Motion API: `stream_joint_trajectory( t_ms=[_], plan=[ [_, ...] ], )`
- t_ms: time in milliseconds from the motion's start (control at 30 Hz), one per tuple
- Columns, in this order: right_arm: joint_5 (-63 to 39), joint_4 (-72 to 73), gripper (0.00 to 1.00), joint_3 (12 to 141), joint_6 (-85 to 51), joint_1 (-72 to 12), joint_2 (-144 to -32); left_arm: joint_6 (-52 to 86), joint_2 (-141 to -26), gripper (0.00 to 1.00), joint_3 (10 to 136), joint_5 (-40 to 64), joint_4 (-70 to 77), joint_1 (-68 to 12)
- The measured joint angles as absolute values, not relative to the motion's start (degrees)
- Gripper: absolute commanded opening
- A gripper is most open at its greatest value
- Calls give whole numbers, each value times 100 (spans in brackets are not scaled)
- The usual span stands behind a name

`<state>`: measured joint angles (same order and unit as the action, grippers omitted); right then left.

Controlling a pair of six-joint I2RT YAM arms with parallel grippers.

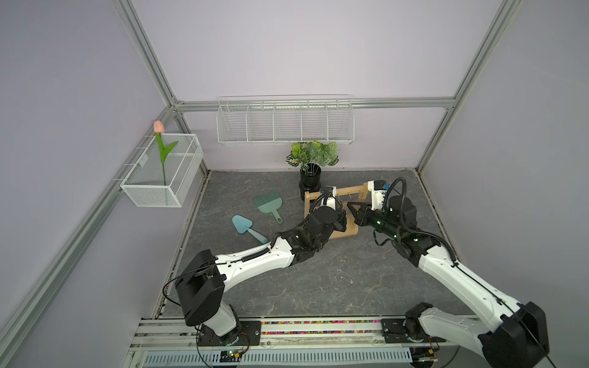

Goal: Hang the necklace on the jewelry display stand
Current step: Hang the necklace on the stand.

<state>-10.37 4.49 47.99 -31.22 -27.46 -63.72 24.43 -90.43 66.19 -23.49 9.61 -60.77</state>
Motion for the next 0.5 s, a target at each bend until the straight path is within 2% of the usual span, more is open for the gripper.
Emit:
stream_joint_trajectory(
  t_ms=[500],
  plan=[
    [-1061,434,7,4602,-3131,-2746,-6405,2508,-9041,0,6726,-2628,244,-6077]
  ],
)
